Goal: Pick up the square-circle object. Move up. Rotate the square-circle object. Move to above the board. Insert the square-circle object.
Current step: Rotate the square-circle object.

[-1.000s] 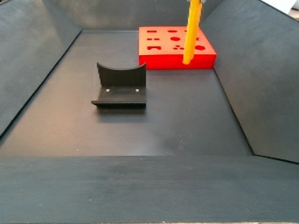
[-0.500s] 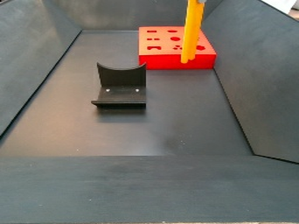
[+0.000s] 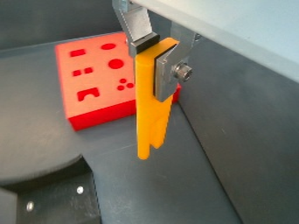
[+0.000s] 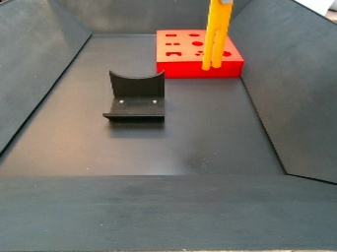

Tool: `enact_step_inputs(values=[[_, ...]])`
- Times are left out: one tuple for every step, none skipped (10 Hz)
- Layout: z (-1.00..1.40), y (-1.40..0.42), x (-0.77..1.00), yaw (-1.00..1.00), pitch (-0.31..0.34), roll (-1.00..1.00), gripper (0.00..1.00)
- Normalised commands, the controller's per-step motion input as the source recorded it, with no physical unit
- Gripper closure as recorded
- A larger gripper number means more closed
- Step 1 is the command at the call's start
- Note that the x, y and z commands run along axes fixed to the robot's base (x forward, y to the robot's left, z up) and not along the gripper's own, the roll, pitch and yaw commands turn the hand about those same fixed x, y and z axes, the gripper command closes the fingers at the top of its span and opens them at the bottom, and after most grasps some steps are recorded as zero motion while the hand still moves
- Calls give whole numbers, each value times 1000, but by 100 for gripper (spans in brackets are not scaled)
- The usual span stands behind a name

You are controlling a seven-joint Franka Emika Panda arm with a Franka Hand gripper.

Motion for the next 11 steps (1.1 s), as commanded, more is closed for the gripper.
enact_step_inputs(values=[[1, 1, 1, -504, -6, -64, 100], [1, 1, 1, -275, -6, -64, 100], [0, 0, 0, -1000, -4, -44, 100], [0, 2, 0, -1000, -5, -47, 100], [0, 3, 0, -1000, -6, -58, 100], [0, 4, 0, -748, -6, -64, 100], [0, 3, 0, -505, -6, -64, 100], [0, 3, 0, -263, -6, -64, 100], [-1000, 0, 0, -167, -6, -264, 100], [-1000, 2, 17, -100, -32, -258, 100], [-1000, 5, 23, -81, -45, -248, 100]])
